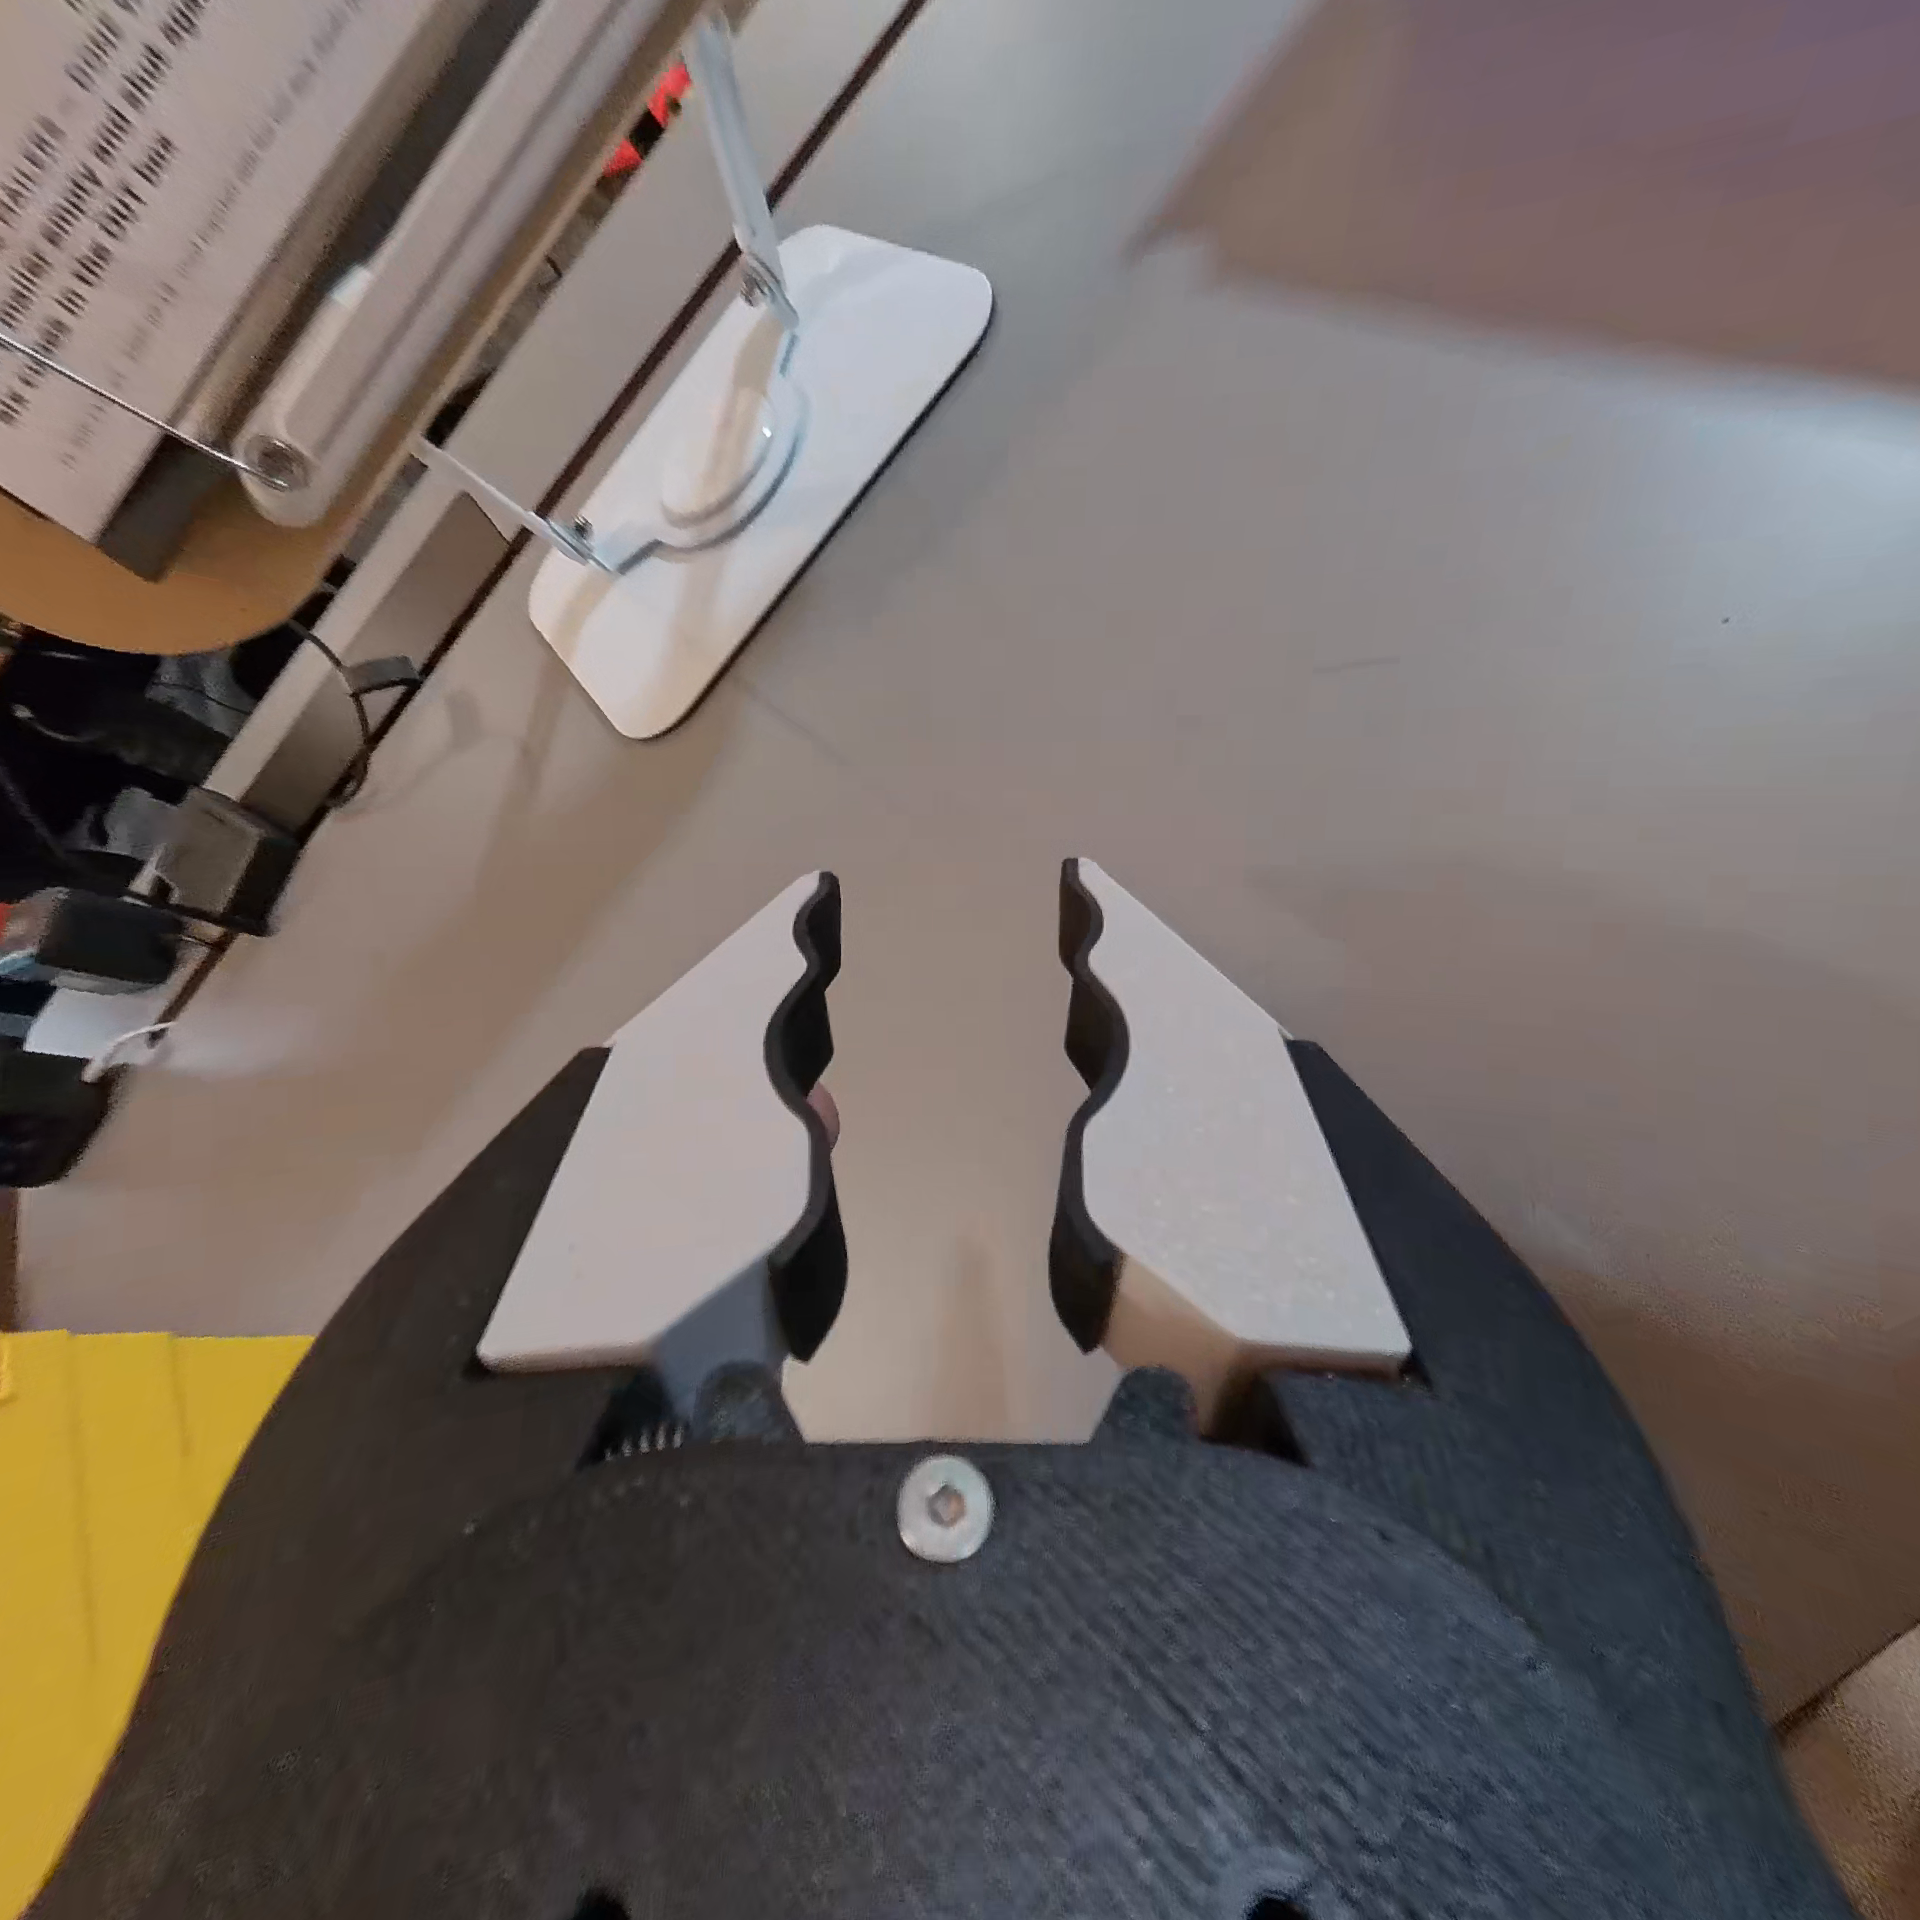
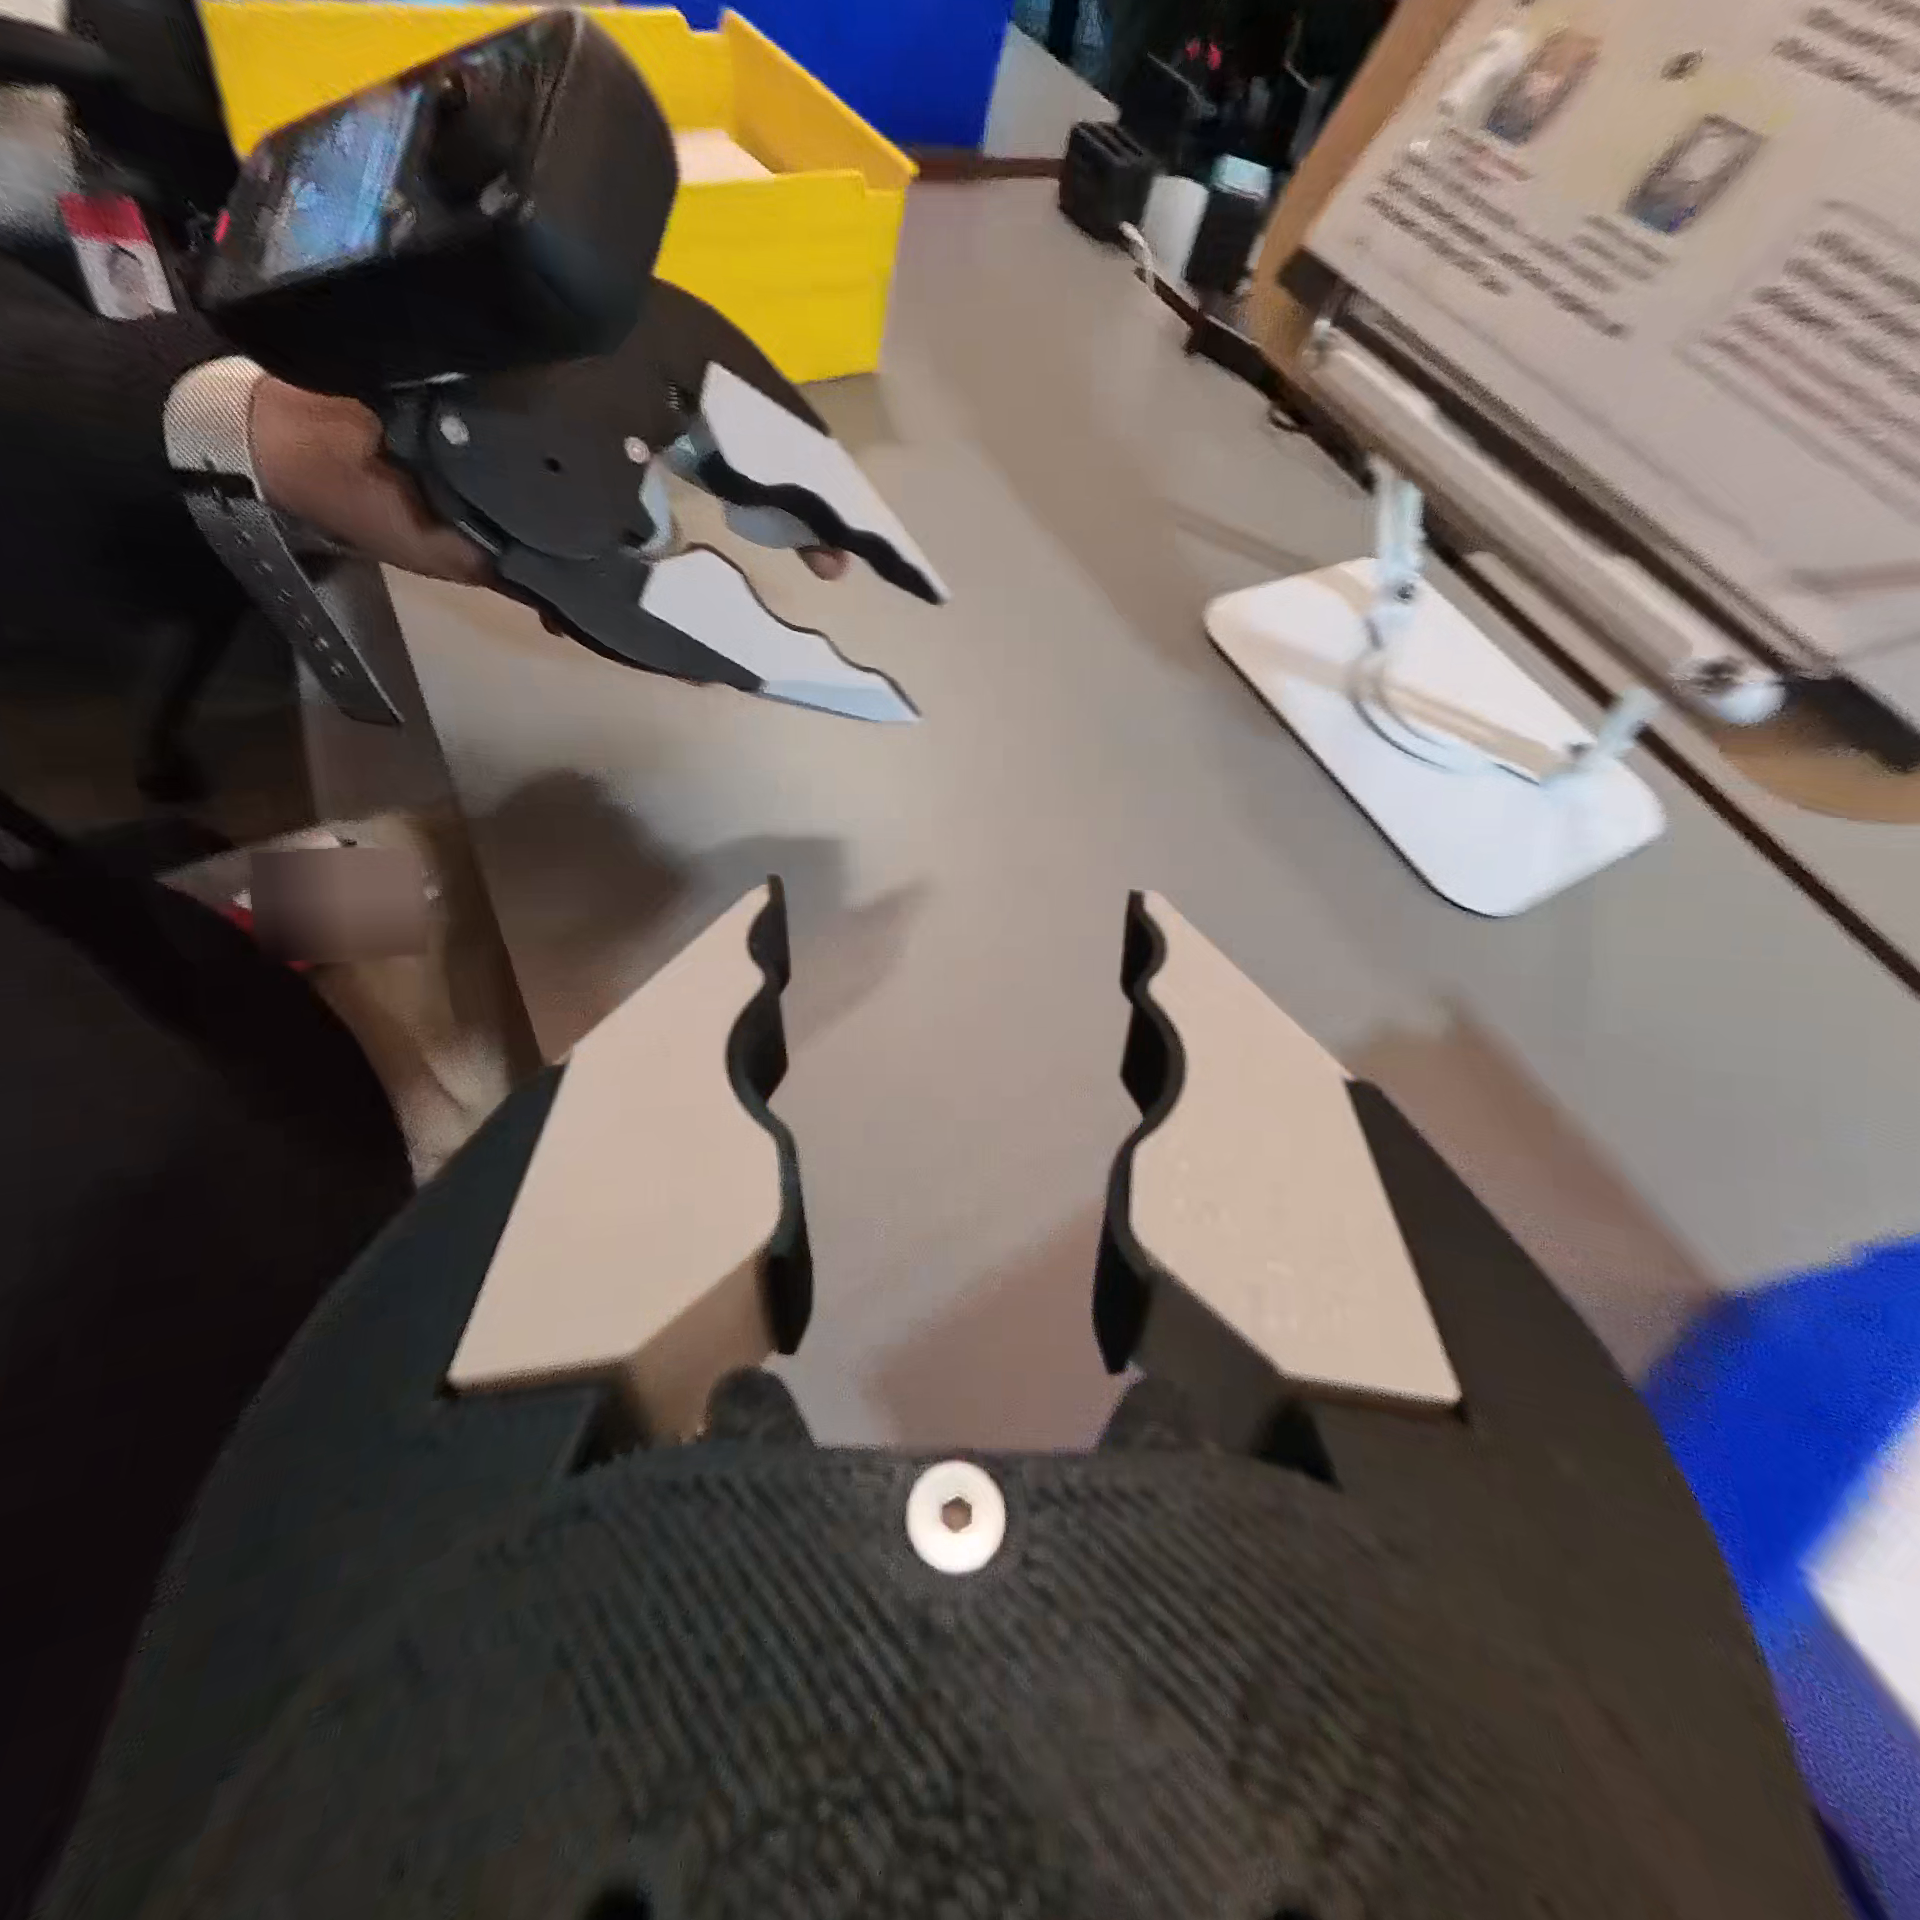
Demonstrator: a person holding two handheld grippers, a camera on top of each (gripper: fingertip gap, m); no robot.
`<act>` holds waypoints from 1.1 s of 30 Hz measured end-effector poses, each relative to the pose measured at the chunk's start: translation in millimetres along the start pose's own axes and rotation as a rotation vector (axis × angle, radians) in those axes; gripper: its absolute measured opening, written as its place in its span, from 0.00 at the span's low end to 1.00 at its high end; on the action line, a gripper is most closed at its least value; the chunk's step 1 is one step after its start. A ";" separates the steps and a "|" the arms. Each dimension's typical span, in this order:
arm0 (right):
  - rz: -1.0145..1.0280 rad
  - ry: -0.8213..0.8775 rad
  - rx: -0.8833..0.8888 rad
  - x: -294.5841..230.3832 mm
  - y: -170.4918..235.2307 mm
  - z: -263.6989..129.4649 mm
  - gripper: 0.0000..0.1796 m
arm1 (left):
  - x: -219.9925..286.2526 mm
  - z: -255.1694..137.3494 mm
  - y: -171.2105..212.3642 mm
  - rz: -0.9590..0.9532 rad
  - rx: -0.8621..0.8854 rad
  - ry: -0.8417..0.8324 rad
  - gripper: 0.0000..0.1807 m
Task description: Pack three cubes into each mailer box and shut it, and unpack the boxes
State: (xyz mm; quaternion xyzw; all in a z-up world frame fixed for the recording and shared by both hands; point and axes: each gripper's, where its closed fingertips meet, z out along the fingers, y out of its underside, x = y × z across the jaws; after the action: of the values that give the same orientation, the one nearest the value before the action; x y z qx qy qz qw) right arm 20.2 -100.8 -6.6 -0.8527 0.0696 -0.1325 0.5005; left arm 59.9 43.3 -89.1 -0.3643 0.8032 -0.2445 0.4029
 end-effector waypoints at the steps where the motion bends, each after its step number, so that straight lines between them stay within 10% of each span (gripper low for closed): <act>1: 0.011 -0.016 0.012 -10.2 1.0 15.0 0.35 | -1.3 -2.7 -2.2 0.004 0.008 -0.010 0.22; 8: 0.434 -0.373 -0.031 -71.8 55.9 92.9 0.33 | -1.1 -9.5 7.8 0.021 0.004 -0.026 0.22; 14: 0.658 -0.418 0.200 -37.2 43.3 88.4 0.00 | 4.9 2.0 20.8 0.000 0.003 0.028 0.22; 18: 0.635 -0.339 0.198 -21.0 48.1 88.6 0.20 | -0.2 2.4 20.5 -0.049 0.027 0.041 0.28; 20: 0.563 -0.326 0.170 -26.2 49.6 87.7 0.00 | -15.2 -1.3 18.2 -0.084 0.041 0.007 0.32; 27: 0.387 -0.292 0.084 -46.9 56.0 94.0 0.07 | -128.7 -82.9 -13.4 -0.189 0.274 -0.094 0.33; 33: 0.385 -0.329 0.086 -51.1 54.8 92.9 0.11 | -224.8 -92.3 120.3 -0.065 -0.195 0.085 0.67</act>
State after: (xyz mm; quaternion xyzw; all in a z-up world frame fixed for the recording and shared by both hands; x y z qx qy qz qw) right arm -0.3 -37.2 -105.5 -0.8118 0.1426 0.1028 0.5569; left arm 29.1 302.3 -14.9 -0.4170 0.8274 -0.1932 0.3228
